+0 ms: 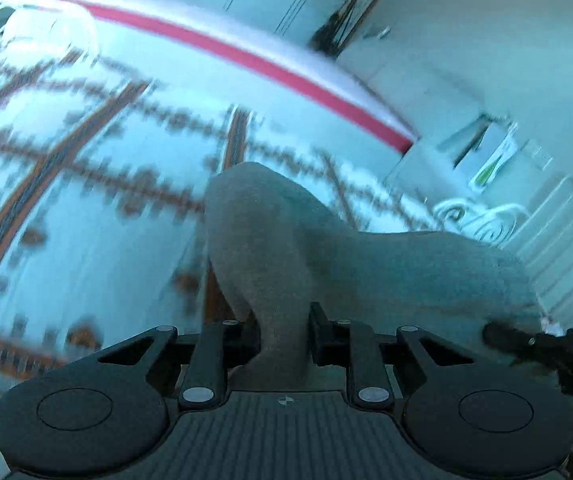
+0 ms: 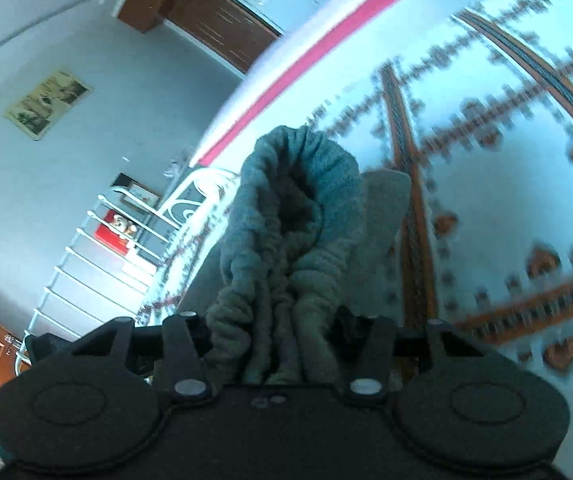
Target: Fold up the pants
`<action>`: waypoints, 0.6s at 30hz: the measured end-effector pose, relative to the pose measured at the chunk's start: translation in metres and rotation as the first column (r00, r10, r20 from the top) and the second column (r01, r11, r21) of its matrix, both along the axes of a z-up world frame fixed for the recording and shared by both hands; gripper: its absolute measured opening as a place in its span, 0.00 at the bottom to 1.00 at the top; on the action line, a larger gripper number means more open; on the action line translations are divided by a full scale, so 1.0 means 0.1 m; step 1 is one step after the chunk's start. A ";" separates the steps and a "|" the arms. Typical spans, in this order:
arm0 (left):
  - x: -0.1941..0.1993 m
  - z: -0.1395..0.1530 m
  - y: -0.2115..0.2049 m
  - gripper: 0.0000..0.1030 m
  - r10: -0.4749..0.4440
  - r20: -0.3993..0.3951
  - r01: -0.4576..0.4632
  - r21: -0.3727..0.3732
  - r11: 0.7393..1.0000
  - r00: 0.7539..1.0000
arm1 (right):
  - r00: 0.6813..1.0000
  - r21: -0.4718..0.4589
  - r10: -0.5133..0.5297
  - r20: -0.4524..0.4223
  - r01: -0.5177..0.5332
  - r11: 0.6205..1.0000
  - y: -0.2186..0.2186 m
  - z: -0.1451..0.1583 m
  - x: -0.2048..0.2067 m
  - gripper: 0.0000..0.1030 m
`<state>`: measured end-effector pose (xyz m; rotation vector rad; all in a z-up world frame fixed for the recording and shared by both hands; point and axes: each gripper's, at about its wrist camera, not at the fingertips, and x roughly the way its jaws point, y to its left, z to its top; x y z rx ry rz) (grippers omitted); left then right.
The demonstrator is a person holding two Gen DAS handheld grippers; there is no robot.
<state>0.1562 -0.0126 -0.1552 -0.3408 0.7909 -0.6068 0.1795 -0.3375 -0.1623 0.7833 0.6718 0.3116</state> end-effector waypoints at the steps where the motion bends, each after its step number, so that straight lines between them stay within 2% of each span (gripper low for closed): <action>1: 0.06 0.06 -0.03 0.22 0.007 0.014 -0.007 -0.003 1.000 1.000 | 1.000 -0.001 -0.001 0.008 0.001 1.000 -0.04 0.03 0.10 0.41; 5: 0.34 0.16 -0.22 0.22 0.017 0.056 -0.019 0.037 0.999 0.998 | 1.000 0.000 -0.013 0.027 0.013 1.000 -0.29 0.11 0.67 0.42; 7: 0.48 0.07 -0.34 0.22 0.010 0.063 -0.015 0.088 0.996 0.998 | 1.000 -0.024 -0.017 0.017 0.017 1.000 -0.39 0.04 0.90 0.42; 9: 0.59 -0.12 -0.42 0.22 0.007 0.021 -0.010 0.129 0.992 1.000 | 0.999 -0.039 -0.027 -0.030 0.025 0.999 -0.49 -0.15 1.14 0.43; 11: 0.60 -0.34 -0.49 0.29 0.016 -0.008 -0.014 0.205 0.979 1.000 | 0.994 -0.079 -0.040 -0.102 0.032 0.996 -0.52 -0.37 1.26 0.52; 12: 0.56 -0.40 -0.51 0.43 0.015 -0.001 -0.014 0.235 0.972 1.000 | 0.987 -0.133 -0.068 -0.146 0.048 0.990 -0.52 -0.48 1.30 0.61; 13: 0.53 -0.40 -0.51 0.54 0.023 0.001 -0.023 0.254 0.967 1.000 | 0.983 -0.158 -0.091 -0.158 0.065 0.985 -0.54 -0.54 1.28 0.65; 15: 0.50 -0.29 -0.47 0.54 0.039 0.006 -0.039 0.253 0.967 0.999 | 0.983 -0.144 -0.116 -0.143 0.095 0.985 -0.59 -0.49 1.25 0.66; 17: 0.49 -0.06 -0.44 0.56 0.066 0.084 -0.084 0.243 0.966 0.994 | 0.985 -0.235 -0.155 -0.080 0.133 0.963 -0.57 -0.26 1.18 0.68; 18: 0.49 0.05 -0.43 0.62 0.072 0.123 -0.099 0.225 0.969 0.990 | 0.984 -0.304 -0.179 -0.015 0.167 0.938 -0.55 -0.08 1.13 0.70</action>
